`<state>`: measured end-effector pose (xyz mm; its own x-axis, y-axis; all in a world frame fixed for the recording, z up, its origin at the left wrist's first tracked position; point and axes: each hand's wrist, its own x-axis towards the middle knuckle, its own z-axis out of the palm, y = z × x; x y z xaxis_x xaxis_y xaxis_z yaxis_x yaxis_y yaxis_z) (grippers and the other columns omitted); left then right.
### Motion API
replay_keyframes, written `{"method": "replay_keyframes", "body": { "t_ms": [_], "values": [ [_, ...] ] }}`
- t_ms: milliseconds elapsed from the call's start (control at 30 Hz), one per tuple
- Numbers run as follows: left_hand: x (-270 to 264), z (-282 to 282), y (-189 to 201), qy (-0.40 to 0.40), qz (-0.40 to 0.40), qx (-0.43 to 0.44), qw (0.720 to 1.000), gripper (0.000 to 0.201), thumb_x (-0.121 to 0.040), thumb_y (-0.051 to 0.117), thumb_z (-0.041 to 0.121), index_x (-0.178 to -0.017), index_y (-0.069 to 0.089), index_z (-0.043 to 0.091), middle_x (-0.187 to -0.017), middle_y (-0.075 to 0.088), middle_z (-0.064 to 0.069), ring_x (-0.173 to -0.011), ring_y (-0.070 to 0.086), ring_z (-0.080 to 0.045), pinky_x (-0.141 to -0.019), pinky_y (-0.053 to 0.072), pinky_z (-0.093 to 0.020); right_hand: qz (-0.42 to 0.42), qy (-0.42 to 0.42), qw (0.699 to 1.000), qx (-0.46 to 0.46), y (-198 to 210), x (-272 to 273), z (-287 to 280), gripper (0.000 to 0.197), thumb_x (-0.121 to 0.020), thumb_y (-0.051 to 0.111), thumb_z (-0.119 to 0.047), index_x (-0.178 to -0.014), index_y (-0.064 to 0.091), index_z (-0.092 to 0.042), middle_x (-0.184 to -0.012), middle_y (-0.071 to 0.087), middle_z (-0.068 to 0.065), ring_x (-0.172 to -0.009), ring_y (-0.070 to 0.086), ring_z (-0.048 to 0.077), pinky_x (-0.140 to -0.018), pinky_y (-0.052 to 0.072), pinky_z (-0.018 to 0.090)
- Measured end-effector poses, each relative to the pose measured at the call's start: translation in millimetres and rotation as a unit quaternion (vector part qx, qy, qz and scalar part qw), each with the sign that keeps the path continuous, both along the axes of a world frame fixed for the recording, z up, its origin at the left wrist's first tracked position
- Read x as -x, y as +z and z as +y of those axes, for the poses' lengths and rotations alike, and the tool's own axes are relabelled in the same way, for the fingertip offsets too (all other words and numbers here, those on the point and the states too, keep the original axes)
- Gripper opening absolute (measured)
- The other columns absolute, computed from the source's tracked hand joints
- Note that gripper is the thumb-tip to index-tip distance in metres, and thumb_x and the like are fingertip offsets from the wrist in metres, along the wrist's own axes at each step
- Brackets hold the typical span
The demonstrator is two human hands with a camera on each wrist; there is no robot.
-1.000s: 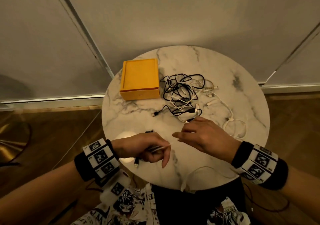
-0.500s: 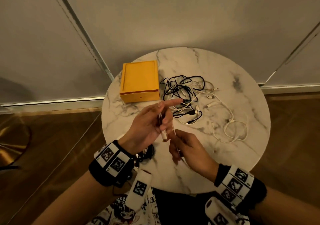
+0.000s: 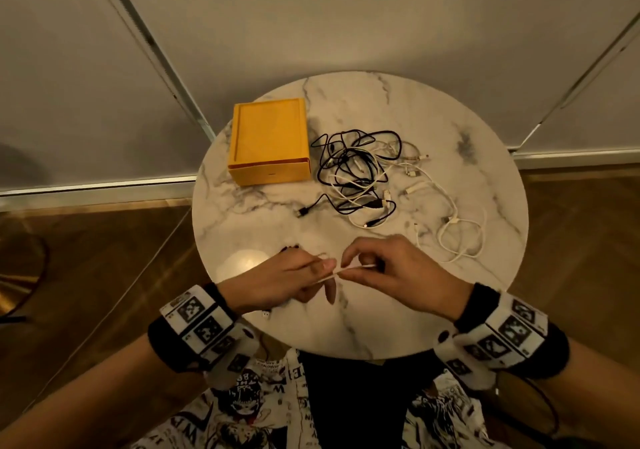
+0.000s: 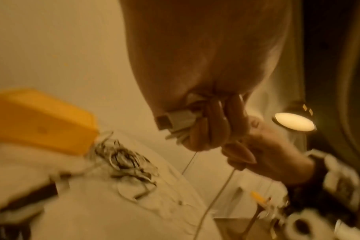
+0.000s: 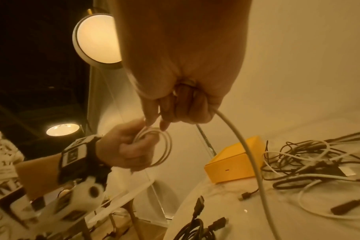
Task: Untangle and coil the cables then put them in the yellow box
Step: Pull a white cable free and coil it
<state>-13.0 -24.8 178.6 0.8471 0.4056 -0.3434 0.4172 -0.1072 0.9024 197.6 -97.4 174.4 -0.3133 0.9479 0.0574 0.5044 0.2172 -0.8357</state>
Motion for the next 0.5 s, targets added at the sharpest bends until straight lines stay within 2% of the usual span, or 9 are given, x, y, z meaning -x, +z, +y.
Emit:
{"method": "replay_keyframes", "body": {
  "t_ms": [67,133,233,300,367,433,500],
  "values": [
    [2.0,-10.4,-0.3,0.012,-0.05,0.149,0.988,0.046,-0.101,0.039,0.028,-0.078,0.066,-0.001,-0.049,0.03,-0.003,-0.041,0.024,-0.011,-0.047,0.025,-0.021,0.073,0.01,0.995,0.066,-0.2,0.8,-2.3,0.022,-0.09,0.066,-0.027,-0.109,0.061,-0.018,-0.052,0.029,-0.004,-0.049,0.027,0.01,-0.051,0.026,0.027],
    [1.8,-13.2,-6.4,0.034,-0.099,0.206,0.973,0.041,-0.098,0.045,0.027,-0.07,0.066,0.005,-0.041,0.03,0.004,-0.036,0.021,-0.009,-0.043,0.023,-0.02,0.14,0.016,0.984,0.112,-1.2,6.1,-6.7,0.023,-0.092,0.063,-0.022,-0.114,0.062,-0.016,-0.053,0.03,-0.005,-0.051,0.027,0.01,-0.052,0.026,0.024],
    [3.4,-15.4,-15.0,0.076,-0.167,0.31,0.933,0.037,-0.086,0.059,0.034,-0.061,0.065,0.008,-0.035,0.028,0.008,-0.031,0.026,-0.004,-0.042,0.029,-0.014,0.205,0.006,0.968,0.142,-8.5,17.3,-15.2,0.014,-0.096,0.056,-0.017,-0.106,0.063,-0.009,-0.056,0.04,-0.009,-0.054,0.033,0.006,-0.055,0.031,0.018],
    [5.1,-22.2,-22.1,0.098,-0.193,0.369,0.904,0.035,-0.083,0.062,0.035,-0.061,0.065,0.008,-0.035,0.03,0.01,-0.033,0.03,-0.003,-0.042,0.032,-0.012,0.209,-0.005,0.968,0.138,-15.2,24.7,-21.1,0.01,-0.097,0.053,-0.015,-0.096,0.061,-0.009,-0.061,0.046,-0.01,-0.057,0.037,0.003,-0.057,0.034,0.017],
    [5.8,-28.7,-30.6,0.153,-0.186,0.368,0.898,0.03,-0.088,0.059,0.028,-0.068,0.063,0.006,-0.04,0.032,0.008,-0.035,0.029,-0.004,-0.043,0.032,-0.015,0.177,-0.031,0.977,0.117,-22.3,28.4,-25.7,0.013,-0.098,0.053,-0.016,-0.09,0.06,-0.009,-0.06,0.047,-0.011,-0.057,0.039,0.002,-0.057,0.035,0.016],
    [8.2,-34.0,-36.6,0.213,-0.163,0.311,0.912,0.024,-0.093,0.05,0.019,-0.076,0.057,0.004,-0.047,0.03,0.004,-0.039,0.027,-0.007,-0.046,0.034,-0.019,0.146,-0.055,0.982,0.109,-29.0,29.2,-29.1,0.015,-0.098,0.054,-0.018,-0.086,0.061,-0.012,-0.059,0.047,-0.012,-0.057,0.04,0.003,-0.057,0.035,0.02],
    [10.4,-36.1,-37.4,0.221,-0.153,0.291,0.918,0.023,-0.095,0.045,0.017,-0.08,0.053,0.002,-0.051,0.028,0.004,-0.043,0.025,-0.007,-0.049,0.033,-0.02,0.13,-0.067,0.984,0.107,-33.5,29.5,-30.9,0.016,-0.098,0.054,-0.019,-0.086,0.062,-0.013,-0.059,0.046,-0.01,-0.057,0.041,0.006,-0.057,0.034,0.024]
  ]
}}
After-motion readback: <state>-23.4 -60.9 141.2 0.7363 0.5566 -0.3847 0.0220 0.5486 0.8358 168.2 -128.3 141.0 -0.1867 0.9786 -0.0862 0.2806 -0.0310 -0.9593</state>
